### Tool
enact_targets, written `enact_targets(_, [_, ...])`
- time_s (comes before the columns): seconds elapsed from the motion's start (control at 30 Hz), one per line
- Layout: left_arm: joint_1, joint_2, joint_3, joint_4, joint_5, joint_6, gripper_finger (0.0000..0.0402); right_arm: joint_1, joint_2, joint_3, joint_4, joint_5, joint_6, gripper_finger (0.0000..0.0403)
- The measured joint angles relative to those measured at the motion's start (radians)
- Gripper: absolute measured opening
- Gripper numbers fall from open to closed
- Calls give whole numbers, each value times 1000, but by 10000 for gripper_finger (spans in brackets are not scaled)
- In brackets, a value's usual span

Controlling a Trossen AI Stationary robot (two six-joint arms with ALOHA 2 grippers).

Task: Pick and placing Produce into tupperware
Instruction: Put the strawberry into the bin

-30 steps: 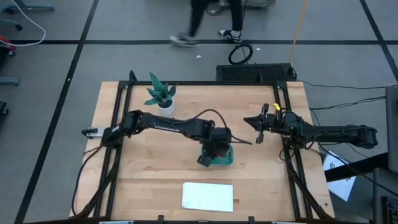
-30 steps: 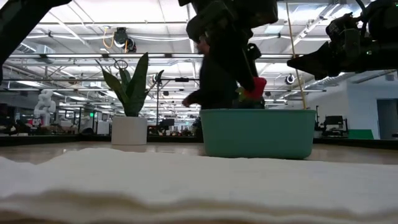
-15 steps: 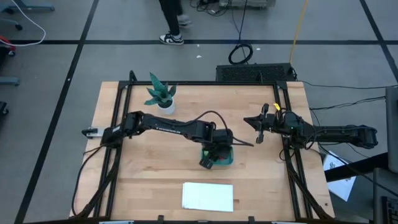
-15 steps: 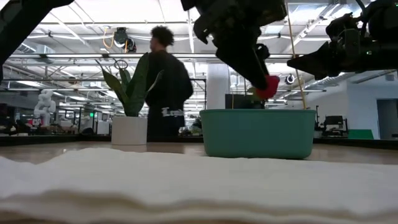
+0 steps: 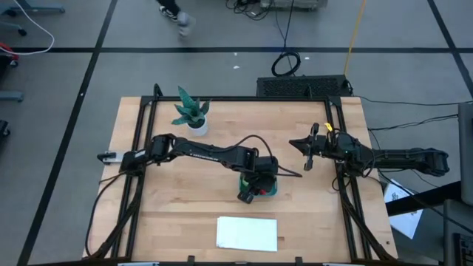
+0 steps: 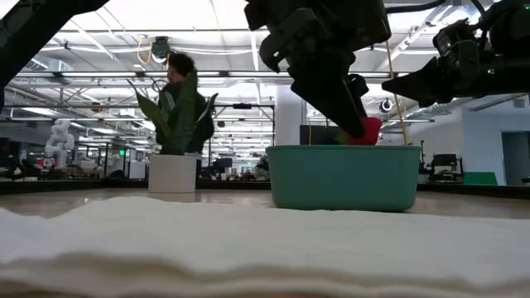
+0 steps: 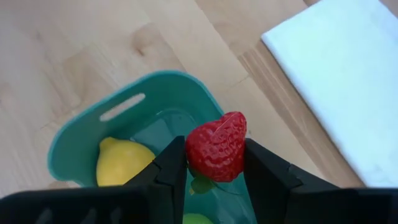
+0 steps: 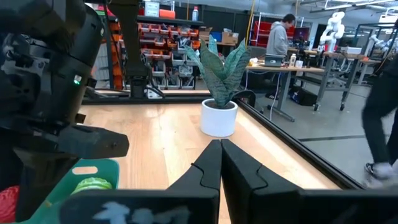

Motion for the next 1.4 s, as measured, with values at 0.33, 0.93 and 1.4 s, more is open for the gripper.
enact_targets(0.33, [23, 0, -11, 4, 4, -80, 121, 0, 0, 0, 0, 0, 3, 0])
enact_targets(0.93, [45, 0, -11, 40, 21, -72, 121, 0, 0, 0, 0, 0, 0, 0])
enact_targets(1.4, [45, 0, -11, 10, 21, -169, 122, 0, 0, 0, 0, 0, 11, 0])
